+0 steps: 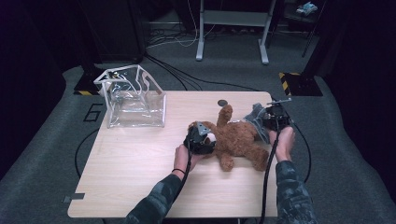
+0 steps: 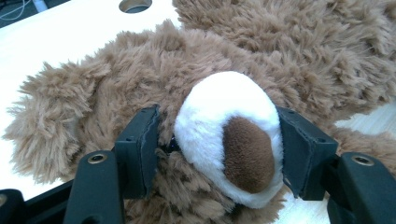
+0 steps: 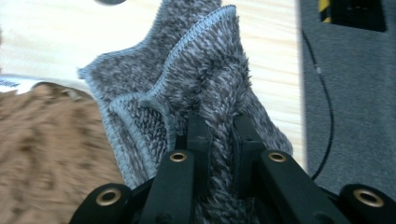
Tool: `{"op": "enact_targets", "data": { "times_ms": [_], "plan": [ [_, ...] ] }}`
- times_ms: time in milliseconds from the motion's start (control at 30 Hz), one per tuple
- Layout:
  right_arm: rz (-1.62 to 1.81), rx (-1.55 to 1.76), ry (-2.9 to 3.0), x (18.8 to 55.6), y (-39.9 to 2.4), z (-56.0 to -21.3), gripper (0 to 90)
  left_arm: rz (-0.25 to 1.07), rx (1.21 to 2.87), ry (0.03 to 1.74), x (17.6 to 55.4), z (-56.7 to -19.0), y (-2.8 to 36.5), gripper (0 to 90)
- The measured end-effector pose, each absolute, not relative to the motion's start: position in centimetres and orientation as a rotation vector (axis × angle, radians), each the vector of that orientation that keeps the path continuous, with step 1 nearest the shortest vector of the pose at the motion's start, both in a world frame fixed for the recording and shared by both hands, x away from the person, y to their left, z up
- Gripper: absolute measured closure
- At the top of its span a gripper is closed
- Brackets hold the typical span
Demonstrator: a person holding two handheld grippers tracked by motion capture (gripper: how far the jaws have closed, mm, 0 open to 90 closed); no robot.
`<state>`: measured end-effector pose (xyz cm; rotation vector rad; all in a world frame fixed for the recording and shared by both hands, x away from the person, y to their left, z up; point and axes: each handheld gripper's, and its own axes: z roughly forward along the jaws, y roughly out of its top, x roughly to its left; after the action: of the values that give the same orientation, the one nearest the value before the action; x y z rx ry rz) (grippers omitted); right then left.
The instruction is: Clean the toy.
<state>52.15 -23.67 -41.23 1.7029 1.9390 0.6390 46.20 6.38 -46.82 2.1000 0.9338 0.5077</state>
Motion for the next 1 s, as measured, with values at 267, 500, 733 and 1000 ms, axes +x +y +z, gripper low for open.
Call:
{"op": "enact_targets", "data": {
  "times_ms": [267,500,733,1000],
  "plan": [
    [0.895,1.590,1.898,48.6,-24.2,-37.4,80.8,0.510,2.096,0.936,46.3,-46.8,6.3,36.4],
    [0.991,1.492,2.052,47.7,-21.2,-38.1,80.4,0.512,2.101,0.939,46.3,-46.8,6.3,36.4],
    [0.823,1.518,2.086,49.4,-19.9,-41.6,80.7,0.510,2.104,0.936,46.3,-46.7,6.3,36.4],
    [0.621,1.666,1.976,51.0,-23.6,-43.2,80.9,0.508,2.107,0.936,46.4,-46.7,6.3,36.4]
  ]
}}
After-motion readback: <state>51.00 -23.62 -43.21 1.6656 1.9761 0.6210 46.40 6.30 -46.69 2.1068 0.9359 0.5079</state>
